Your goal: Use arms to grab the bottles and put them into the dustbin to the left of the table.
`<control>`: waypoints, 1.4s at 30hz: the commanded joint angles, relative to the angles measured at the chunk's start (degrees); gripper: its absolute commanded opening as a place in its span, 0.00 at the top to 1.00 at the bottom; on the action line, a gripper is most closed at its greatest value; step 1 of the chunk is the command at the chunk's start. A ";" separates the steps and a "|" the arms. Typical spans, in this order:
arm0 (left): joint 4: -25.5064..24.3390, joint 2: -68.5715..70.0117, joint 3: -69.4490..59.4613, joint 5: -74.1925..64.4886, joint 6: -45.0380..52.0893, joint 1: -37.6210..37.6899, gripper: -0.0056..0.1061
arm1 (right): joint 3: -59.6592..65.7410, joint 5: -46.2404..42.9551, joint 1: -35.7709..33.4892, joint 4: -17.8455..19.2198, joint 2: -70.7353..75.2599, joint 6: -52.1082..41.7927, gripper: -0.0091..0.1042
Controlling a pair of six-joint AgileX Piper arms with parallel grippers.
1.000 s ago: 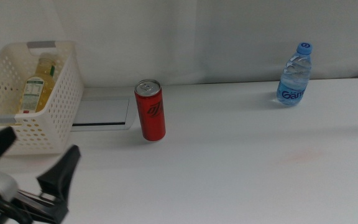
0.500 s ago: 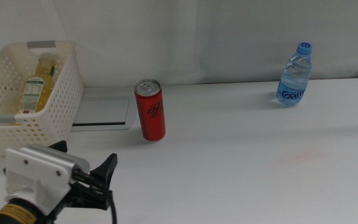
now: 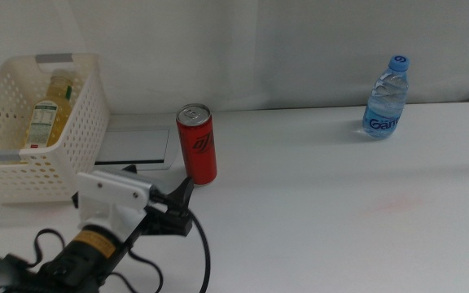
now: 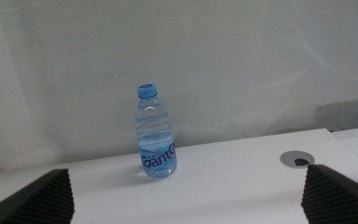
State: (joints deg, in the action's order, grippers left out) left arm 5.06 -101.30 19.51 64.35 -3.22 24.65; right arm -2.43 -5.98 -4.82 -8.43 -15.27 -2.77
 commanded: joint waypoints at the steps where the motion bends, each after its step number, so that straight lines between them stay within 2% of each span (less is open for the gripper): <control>1: -0.36 -2.27 3.13 1.41 -1.11 0.53 0.18 | 0.31 -0.77 0.25 0.32 0.08 -0.24 0.01; 17: -0.36 -14.20 22.61 -9.02 -0.99 0.53 0.18 | 0.31 -0.77 0.25 0.32 0.08 -0.24 0.01; 27: -0.29 -19.05 29.83 -13.07 -1.55 0.53 0.18 | 0.31 -0.77 0.25 0.32 0.08 -0.24 0.01; 30: -0.29 -19.72 31.51 -15.19 -1.55 0.53 0.22 | 0.31 -0.77 0.25 0.32 0.08 -0.24 0.01; 33: -0.29 -19.97 32.07 -15.77 -1.55 0.53 0.35 | 0.31 -0.77 0.25 0.32 0.08 -0.24 0.01; 34: -0.29 -19.97 32.21 -15.89 -1.55 0.53 0.43 | 0.31 -0.77 0.25 0.32 0.08 -0.24 0.01; 36: -0.29 -19.97 32.32 -16.57 -1.55 0.53 0.64 | 0.31 -0.77 0.25 0.32 0.08 -0.24 0.01; 38: -0.29 -19.97 32.32 -17.64 -1.55 0.53 0.90 | 0.31 -0.86 0.25 0.32 0.08 -0.24 0.01; 39: -0.29 -19.97 32.43 -18.13 -1.55 0.53 0.97 | 0.31 -0.86 0.25 0.32 0.08 -0.24 0.01; 42: -0.29 -19.97 32.34 -19.14 -1.35 0.53 0.98 | 0.31 -0.98 0.25 0.32 0.08 -0.24 0.01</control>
State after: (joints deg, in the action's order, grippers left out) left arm 4.77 -121.13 51.70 47.58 -4.05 24.65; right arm -2.43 -6.28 -4.82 -8.43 -15.27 -2.79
